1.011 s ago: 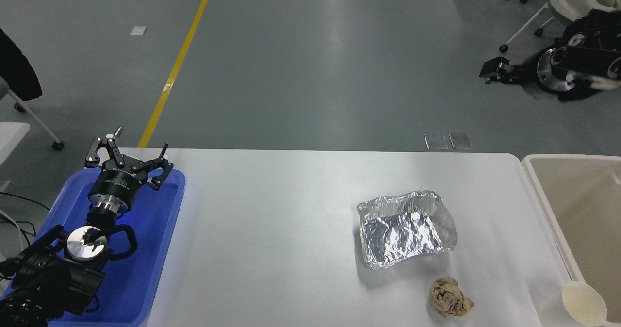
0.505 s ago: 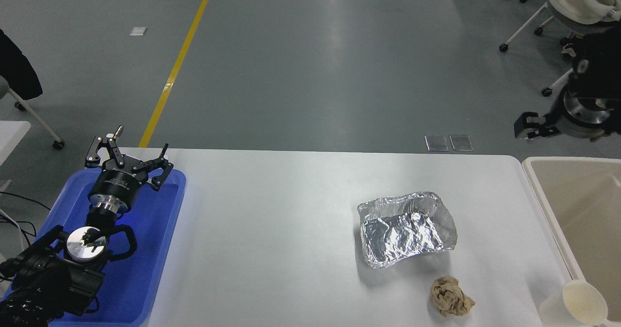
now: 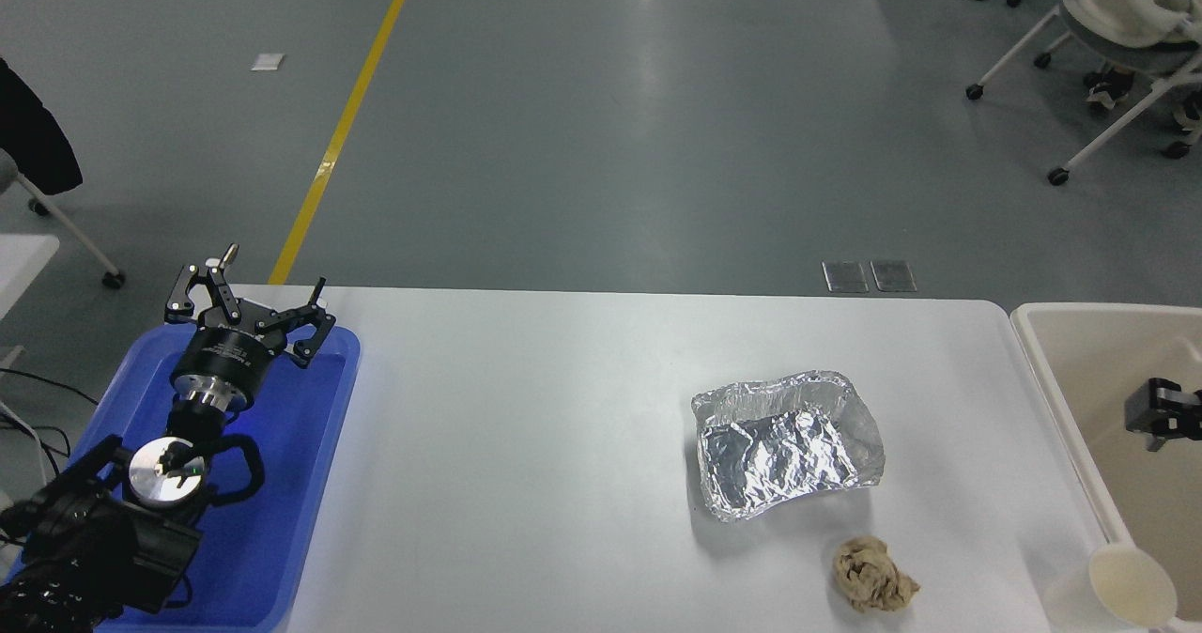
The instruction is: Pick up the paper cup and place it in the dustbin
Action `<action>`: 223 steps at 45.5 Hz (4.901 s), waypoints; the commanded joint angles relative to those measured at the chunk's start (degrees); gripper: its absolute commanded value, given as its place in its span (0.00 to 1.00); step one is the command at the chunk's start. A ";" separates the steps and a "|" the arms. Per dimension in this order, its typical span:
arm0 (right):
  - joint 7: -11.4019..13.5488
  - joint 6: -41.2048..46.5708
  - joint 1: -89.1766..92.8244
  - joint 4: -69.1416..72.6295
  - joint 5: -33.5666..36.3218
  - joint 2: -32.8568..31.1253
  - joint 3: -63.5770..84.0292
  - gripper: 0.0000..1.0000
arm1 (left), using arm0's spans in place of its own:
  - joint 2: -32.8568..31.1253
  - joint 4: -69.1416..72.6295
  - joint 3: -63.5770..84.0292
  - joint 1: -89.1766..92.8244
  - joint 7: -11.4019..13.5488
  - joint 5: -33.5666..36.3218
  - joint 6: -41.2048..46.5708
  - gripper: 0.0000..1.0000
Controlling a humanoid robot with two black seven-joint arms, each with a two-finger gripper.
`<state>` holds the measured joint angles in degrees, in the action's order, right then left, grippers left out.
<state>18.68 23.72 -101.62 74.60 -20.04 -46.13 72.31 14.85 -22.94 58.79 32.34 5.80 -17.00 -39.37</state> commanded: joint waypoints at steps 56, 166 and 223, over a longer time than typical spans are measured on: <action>-1.36 -10.01 30.69 -3.84 -7.19 -4.58 -22.48 0.92 | 0.00 0.00 0.00 0.00 0.00 0.03 0.00 1.00; -2.25 9.15 -12.65 -10.68 -12.30 -12.67 -23.35 0.00 | 0.00 0.00 0.00 -0.09 0.00 0.03 0.00 1.00; -2.60 -23.63 55.30 -66.33 -0.18 15.72 -48.49 0.00 | 0.00 0.00 0.00 0.00 0.00 0.03 0.00 1.00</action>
<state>16.09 6.04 -54.95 12.73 -24.33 -35.90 25.90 14.85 -22.94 58.81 32.34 5.80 -16.97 -39.37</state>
